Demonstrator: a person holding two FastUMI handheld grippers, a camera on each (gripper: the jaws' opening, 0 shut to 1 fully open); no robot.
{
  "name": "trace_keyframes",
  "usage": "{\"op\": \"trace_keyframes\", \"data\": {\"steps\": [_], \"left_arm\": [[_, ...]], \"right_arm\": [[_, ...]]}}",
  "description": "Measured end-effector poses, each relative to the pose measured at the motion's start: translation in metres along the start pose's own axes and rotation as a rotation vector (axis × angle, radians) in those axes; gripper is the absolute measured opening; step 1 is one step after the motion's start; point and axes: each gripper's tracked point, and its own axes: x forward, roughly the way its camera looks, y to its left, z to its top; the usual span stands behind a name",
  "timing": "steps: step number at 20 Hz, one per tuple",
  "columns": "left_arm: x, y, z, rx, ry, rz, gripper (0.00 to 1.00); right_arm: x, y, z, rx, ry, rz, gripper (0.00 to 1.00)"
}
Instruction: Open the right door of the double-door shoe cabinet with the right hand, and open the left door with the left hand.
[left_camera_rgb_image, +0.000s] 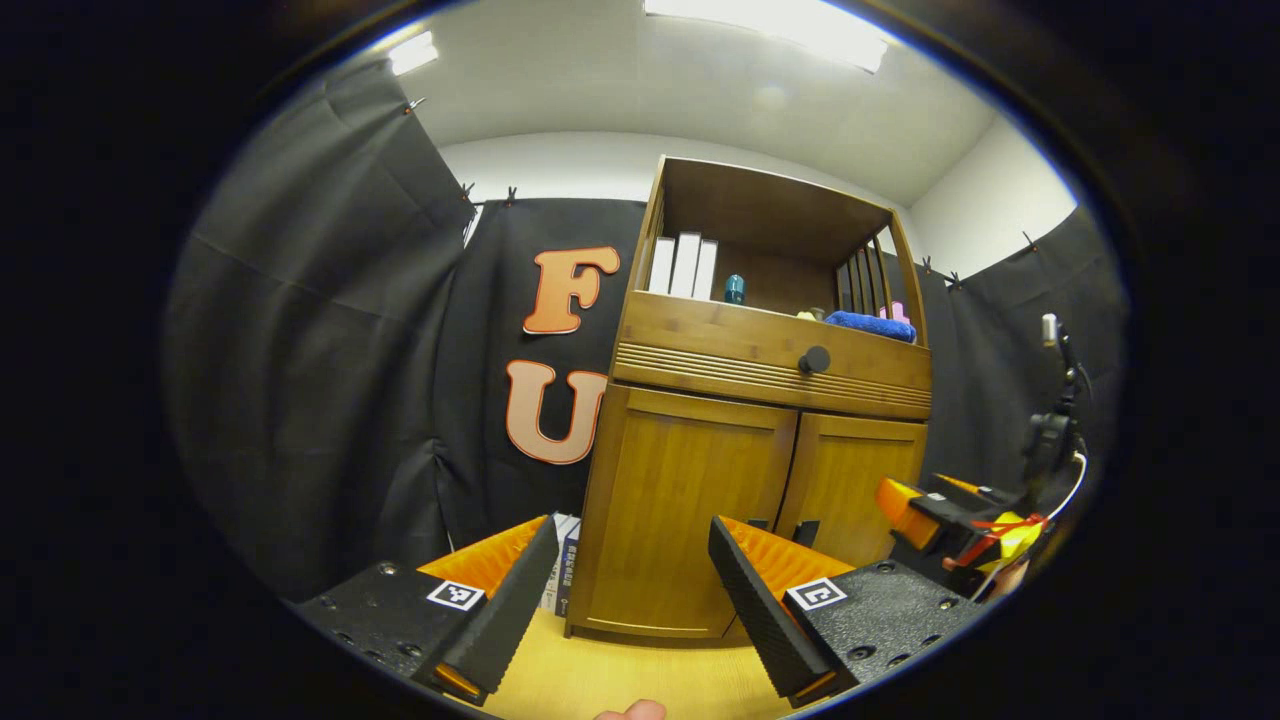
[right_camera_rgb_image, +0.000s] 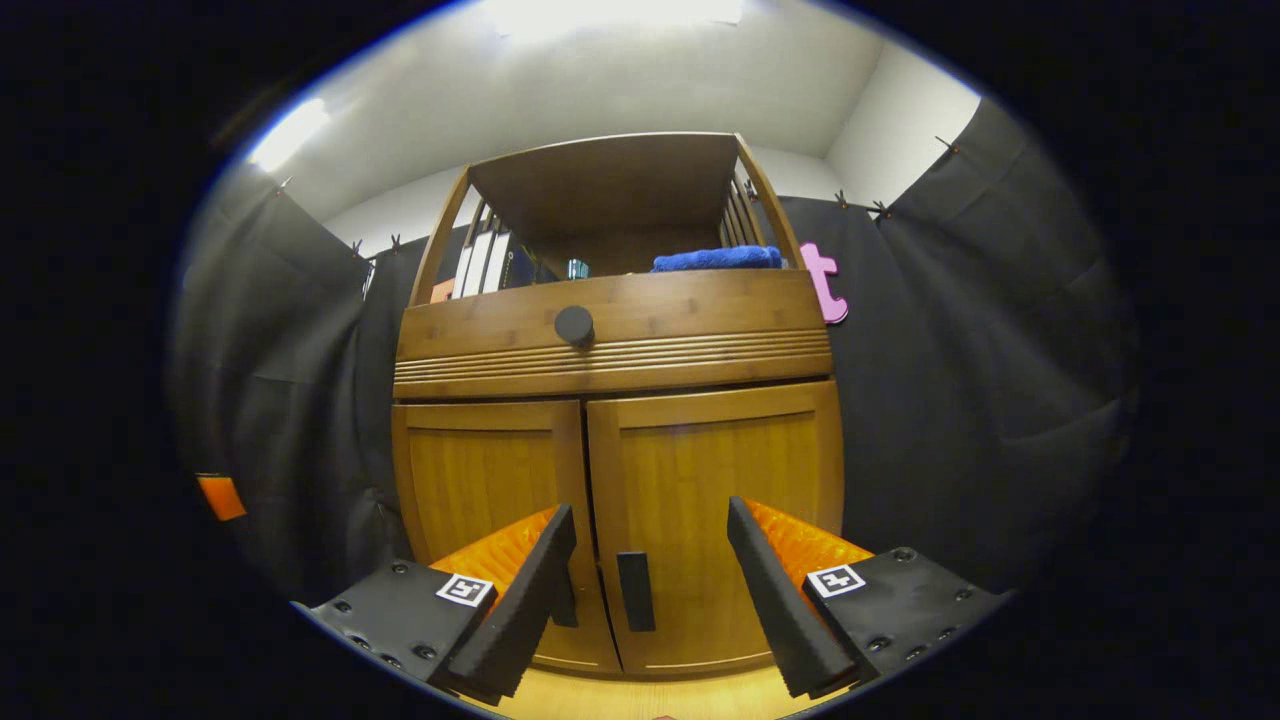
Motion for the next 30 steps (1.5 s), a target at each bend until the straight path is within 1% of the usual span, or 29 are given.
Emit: {"op": "trace_keyframes", "data": {"steps": [1, 2, 3, 5, 6, 8, 9, 10, 11, 13, 14, 15, 16, 17, 18, 19, 20, 21, 22, 23, 24, 25, 27, 28, 29, 30], "left_arm": [[-0.002, 0.002, 0.0, 0.001, 0.0, 0.006, 0.92], [-0.004, 0.004, 0.001, 0.001, -0.001, 0.012, 0.98], [-0.005, 0.004, 0.002, 0.003, -0.003, 0.015, 0.92], [-0.007, 0.005, 0.005, 0.015, -0.006, 0.022, 0.92], [-0.007, 0.006, 0.006, 0.023, -0.007, 0.027, 0.95], [-0.008, 0.009, 0.006, 0.037, -0.009, 0.039, 0.92], [-0.009, 0.009, 0.006, 0.04, -0.009, 0.041, 0.95], [-0.009, 0.008, 0.006, 0.038, -0.007, 0.043, 0.95], [-0.01, 0.008, 0.005, 0.037, -0.004, 0.041, 0.95], [-0.008, 0.006, 0.005, 0.041, -0.004, 0.035, 0.95], [-0.007, 0.006, 0.005, 0.043, -0.005, 0.036, 0.95], [-0.007, 0.007, 0.006, 0.041, -0.007, 0.035, 0.92], [-0.007, 0.007, 0.006, 0.036, -0.008, 0.034, 0.98], [-0.005, 0.007, 0.006, 0.032, -0.008, 0.033, 0.97], [-0.004, 0.007, 0.005, 0.03, -0.006, 0.034, 0.95], [-0.004, 0.008, 0.004, 0.029, -0.004, 0.036, 0.98], [-0.002, 0.009, 0.004, 0.03, -0.001, 0.036, 0.98], [-0.001, 0.009, 0.004, 0.033, 0.001, 0.037, 0.98], [0.0, 0.01, 0.003, 0.034, 0.001, 0.039, 0.95], [0.001, 0.011, 0.003, 0.034, 0.003, 0.04, 0.98], [0.002, 0.011, 0.002, 0.033, 0.006, 0.04, 0.95], [0.003, 0.011, 0.001, 0.03, 0.008, 0.037, 0.92], [0.003, 0.009, 0.001, 0.02, 0.006, 0.032, 0.98], [0.002, 0.01, 0.001, 0.012, 0.0, 0.033, 0.95], [0.002, 0.01, 0.001, 0.003, -0.004, 0.031, 0.95], [0.001, 0.009, 0.001, -0.005, -0.004, 0.026, 0.92]], "right_arm": [[0.013, 0.003, -0.013, 0.003, 0.015, 0.005, 0.98], [0.028, 0.003, -0.027, 0.004, 0.034, 0.005, 0.98], [0.044, 0.002, -0.039, 0.008, 0.049, 0.003, 0.98], [0.068, -0.002, -0.063, 0.022, 0.081, -0.003, 0.99], [0.079, -0.004, -0.077, 0.029, 0.105, -0.007, 0.99], [0.098, -0.007, -0.098, 0.048, 0.15, -0.009, 0.99], [0.104, -0.008, -0.105, 0.053, 0.159, -0.013, 0.99], [0.11, -0.009, -0.112, 0.049, 0.164, -0.018, 0.91], [0.115, -0.01, -0.116, 0.042, 0.171, -0.022, 0.99], [0.116, -0.01, -0.128, 0.031, 0.188, -0.011, 0.98], [0.117, -0.011, -0.133, 0.025, 0.196, -0.011, 0.94], [0.12, -0.01, -0.136, 0.017, 0.202, -0.014, 0.92], [0.123, -0.009, -0.138, 0.014, 0.209, -0.012, 0.91], [0.125, -0.009, -0.14, 0.009, 0.215, -0.012, 0.83], [0.126, -0.009, -0.142, 0.009, 0.219, -0.009, 0.91], [0.126, -0.008, -0.145, 0.009, 0.222, -0.013, 0.87], [0.125, -0.007, -0.146, 0.015, 0.227, -0.003, 0.77], [0.127, -0.003, -0.145, 0.033, 0.218, 0.008, 0.89], [0.126, -0.002, -0.147, 0.036, 0.22, 0.011, 0.78], [0.127, 0.003, -0.147, 0.048, 0.217, 0.03, 0.67], [0.128, 0.009, -0.148, 0.064, 0.232, 0.056, 0.6], [0.129, 0.01, -0.145, 0.071, 0.217, 0.057, 0.53], [0.128, 0.009, -0.15, 0.034, 0.234, 0.073, 0.39], [0.127, 0.007, -0.154, -0.01, 0.243, 0.073, 0.38], [0.131, 0.008, -0.15, -0.035, 0.231, 0.065, 0.42], [0.128, 0.006, -0.151, -0.046, 0.242, 0.059, 0.28]]}}
